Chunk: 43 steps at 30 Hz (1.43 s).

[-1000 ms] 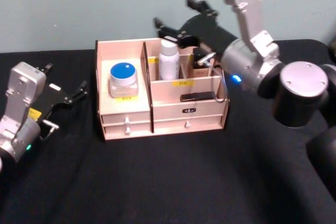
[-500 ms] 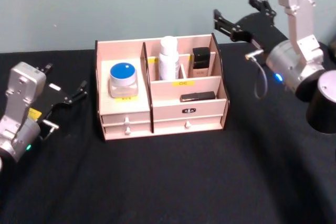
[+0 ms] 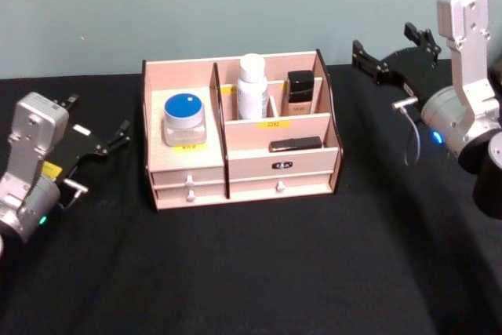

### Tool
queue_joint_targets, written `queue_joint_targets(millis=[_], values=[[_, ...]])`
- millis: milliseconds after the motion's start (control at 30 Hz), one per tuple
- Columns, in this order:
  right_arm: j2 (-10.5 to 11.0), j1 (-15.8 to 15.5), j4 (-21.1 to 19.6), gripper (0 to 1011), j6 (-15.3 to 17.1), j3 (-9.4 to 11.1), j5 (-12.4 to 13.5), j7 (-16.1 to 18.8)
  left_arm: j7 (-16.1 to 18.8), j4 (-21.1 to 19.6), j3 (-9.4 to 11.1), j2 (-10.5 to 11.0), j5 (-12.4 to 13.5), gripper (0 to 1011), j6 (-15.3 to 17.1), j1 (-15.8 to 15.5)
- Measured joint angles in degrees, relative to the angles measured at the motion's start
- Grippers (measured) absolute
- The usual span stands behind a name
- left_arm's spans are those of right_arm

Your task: Pick up the facial cleanser and watermelon frost from the table and place them into the tiered storage box.

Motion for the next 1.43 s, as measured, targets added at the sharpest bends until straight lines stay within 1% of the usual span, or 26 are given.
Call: queue_joint_targets(millis=[167, 433, 1433], values=[[-0.4, -1.1, 1.3, 1002, -0.1, 1.0, -0.6, -0.1, 0.0, 0.0, 0.0, 0.0, 0.0, 1010, 0.0, 0.0], [-1.2, -2.0, 3.3, 1002, 0.4, 1.4, -1.9, -0.1, 0.0, 0.0, 0.0, 0.0, 0.0, 1010, 0.0, 0.0], [-1.0, -1.8, 3.0, 1002, 0.3, 1.3, -1.6, 0.0, 0.0, 0.0, 0.0, 0.0, 0.0, 1010, 0.0, 0.0]])
